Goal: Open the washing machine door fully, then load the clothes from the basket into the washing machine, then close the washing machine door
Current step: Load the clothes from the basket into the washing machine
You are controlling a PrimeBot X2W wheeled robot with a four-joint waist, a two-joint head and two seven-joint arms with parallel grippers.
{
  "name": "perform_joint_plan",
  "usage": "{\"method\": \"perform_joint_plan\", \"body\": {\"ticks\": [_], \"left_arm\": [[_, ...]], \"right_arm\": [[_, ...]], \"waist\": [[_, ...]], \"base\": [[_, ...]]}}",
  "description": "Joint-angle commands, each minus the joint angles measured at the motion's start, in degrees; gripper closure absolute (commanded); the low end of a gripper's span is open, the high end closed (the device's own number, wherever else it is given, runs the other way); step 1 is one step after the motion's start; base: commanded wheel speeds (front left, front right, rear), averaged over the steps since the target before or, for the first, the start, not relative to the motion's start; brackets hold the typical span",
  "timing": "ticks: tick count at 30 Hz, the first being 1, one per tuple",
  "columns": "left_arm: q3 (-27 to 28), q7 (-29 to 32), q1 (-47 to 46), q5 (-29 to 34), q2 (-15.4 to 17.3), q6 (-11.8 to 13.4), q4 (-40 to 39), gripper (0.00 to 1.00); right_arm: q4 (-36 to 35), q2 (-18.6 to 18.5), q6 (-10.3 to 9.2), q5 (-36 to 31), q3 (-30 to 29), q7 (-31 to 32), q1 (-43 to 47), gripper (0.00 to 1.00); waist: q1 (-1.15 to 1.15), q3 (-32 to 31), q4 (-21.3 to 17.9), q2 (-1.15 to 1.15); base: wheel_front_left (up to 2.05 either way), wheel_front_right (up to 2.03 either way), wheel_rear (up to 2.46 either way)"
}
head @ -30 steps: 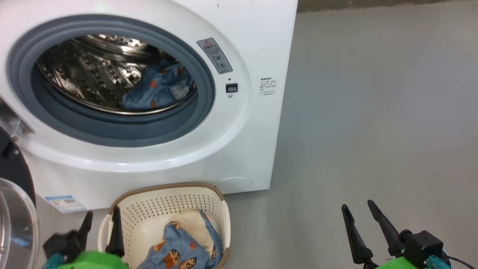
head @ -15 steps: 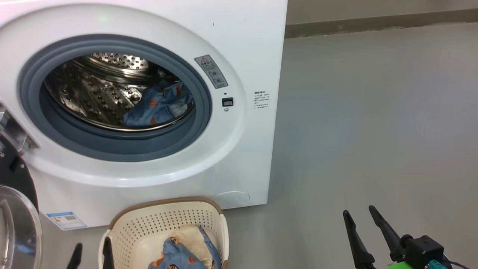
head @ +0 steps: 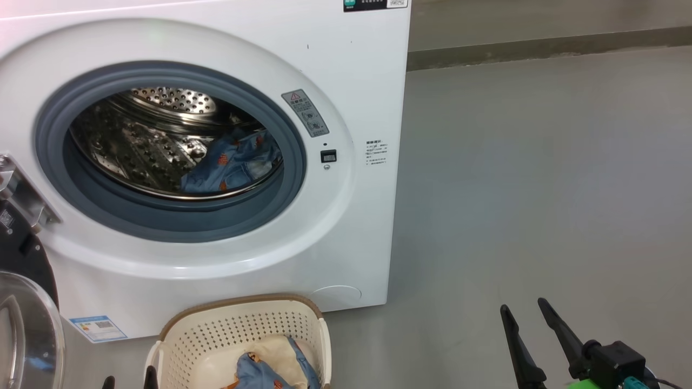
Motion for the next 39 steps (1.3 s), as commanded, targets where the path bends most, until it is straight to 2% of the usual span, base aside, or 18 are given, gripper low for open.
{"method": "perform_joint_plan", "body": {"ticks": [1, 16, 39], "left_arm": [[1.8, -0.4, -0.9, -0.5, 0.5, 0.3, -1.5, 0.00], [2.2, -0.4, 0.5, -0.1, 0.5, -0.4, -3.2, 0.00], [1.2, -0.4, 2.6, 0.4, 0.5, -1.0, -6.9, 0.00]], "right_arm": [[-1.5, -0.6, 0.09, -0.8, 1.2, -0.3, 0.1, 0.00], [-1.4, -1.2, 0.09, -0.9, 1.2, -0.3, 0.8, 0.00], [0.3, -2.0, 0.09, -1.2, 1.0, -0.3, 2.2, 0.00]], "waist": [[0.00, 0.0, 0.1, 0.00], [0.00, -1.1, 1.3, 0.00], [0.00, -1.0, 0.4, 0.00]], "base": [[0.00, 0.00, 0.00], [0.00, 0.00, 0.00], [0.00, 0.00, 0.00]]}}
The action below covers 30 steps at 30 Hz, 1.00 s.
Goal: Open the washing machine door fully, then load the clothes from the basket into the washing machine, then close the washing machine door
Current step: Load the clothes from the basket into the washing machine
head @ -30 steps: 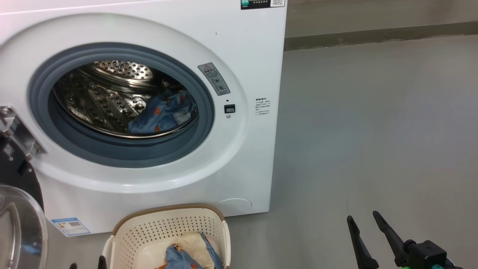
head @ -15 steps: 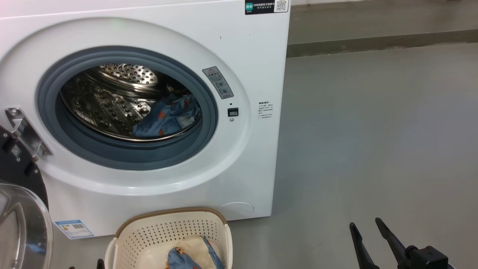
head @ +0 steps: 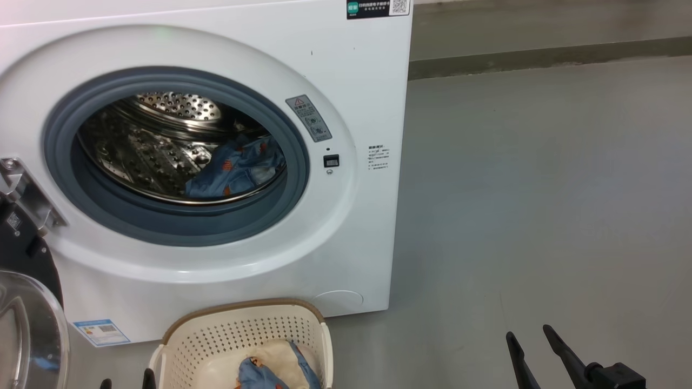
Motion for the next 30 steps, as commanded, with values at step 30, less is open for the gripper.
{"method": "perform_joint_plan", "body": {"ticks": [30], "left_arm": [[-3.9, 3.4, -30.5, -1.0, 1.2, 0.3, 30.8, 0.00]], "right_arm": [[0.2, 2.4, 0.09, 1.2, 3.4, -0.3, -11.4, 0.00]], "waist": [[0.00, 24.1, -9.2, 0.00]], "base": [[0.00, 0.00, 0.00]]}}
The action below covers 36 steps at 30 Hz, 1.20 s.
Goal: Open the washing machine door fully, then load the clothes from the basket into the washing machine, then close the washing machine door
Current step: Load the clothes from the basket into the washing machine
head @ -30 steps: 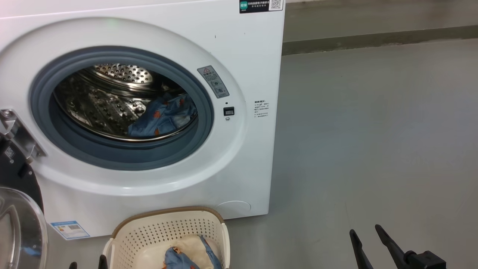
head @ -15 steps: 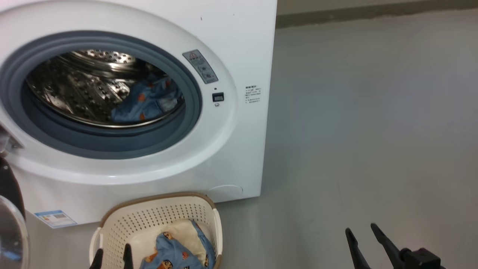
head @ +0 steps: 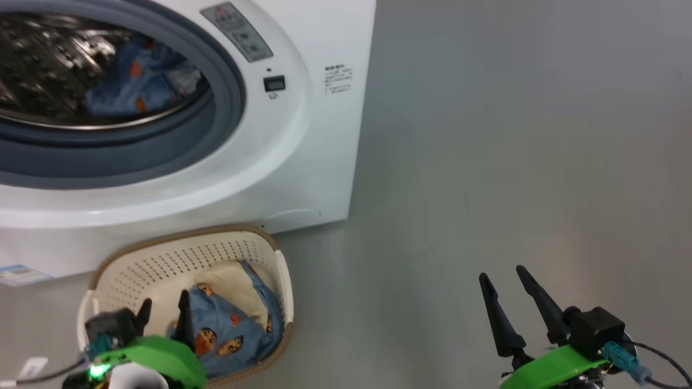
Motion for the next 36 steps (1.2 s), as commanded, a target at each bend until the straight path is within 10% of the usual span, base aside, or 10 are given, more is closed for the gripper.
{"method": "perform_joint_plan", "body": {"ticks": [1, 17, 36], "left_arm": [[2.1, 0.3, -3.4, -0.4, 1.7, 0.6, 1.3, 0.00], [5.5, 9.2, -19.7, -5.5, 3.6, 3.0, 22.2, 0.00], [6.3, 6.3, -29.1, -7.4, 6.5, 4.8, 34.4, 0.00]], "right_arm": [[-1.3, 0.2, 0.09, 0.6, 1.5, -0.3, -2.1, 0.00], [-2.1, 0.6, 0.09, 2.7, 3.2, -0.3, -9.4, 0.00], [-3.3, 0.6, 0.09, 3.8, 4.0, -0.3, -13.5, 0.00]], "waist": [[0.00, 7.1, -3.5, 0.00], [0.00, 19.3, -5.9, 0.00], [0.00, 27.2, -7.7, 0.00]], "base": [[0.00, 0.00, 0.00], [0.00, 0.00, 0.00], [0.00, 0.00, 0.00]]}}
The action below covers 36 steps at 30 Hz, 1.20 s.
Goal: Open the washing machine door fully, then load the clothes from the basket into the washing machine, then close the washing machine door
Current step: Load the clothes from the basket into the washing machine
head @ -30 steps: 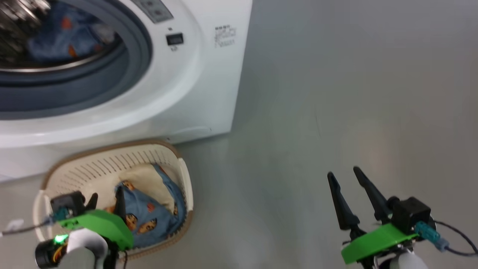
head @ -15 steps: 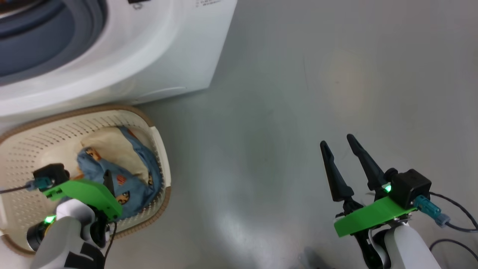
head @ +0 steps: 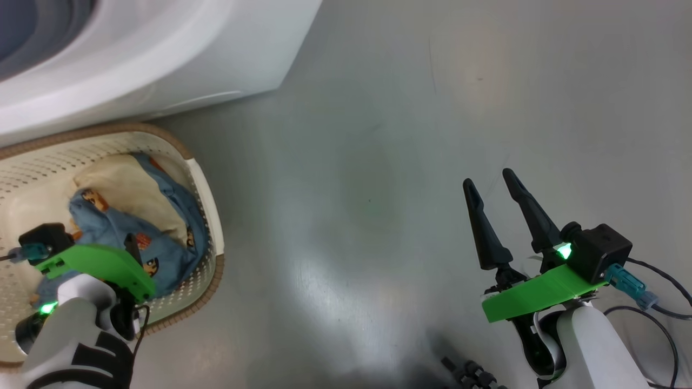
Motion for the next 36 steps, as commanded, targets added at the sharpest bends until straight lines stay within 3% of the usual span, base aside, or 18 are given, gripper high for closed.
{"method": "perform_joint_plan", "body": {"ticks": [1, 36], "left_arm": [[1.2, -0.8, 0.1, -0.9, 2.5, 0.4, 0.4, 0.00], [-0.1, -1.4, -6.5, -2.7, 3.8, 3.0, 3.9, 0.00]], "right_arm": [[-1.4, 0.0, 0.09, 0.4, 1.6, -0.3, 0.2, 0.00], [-2.5, 0.0, 0.09, 0.7, 1.5, -0.3, -2.6, 0.00]], "waist": [[0.00, 1.3, -0.5, 0.00], [0.00, 7.8, -2.2, 0.00]], "base": [[0.00, 0.00, 0.00], [0.00, 0.00, 0.00]]}}
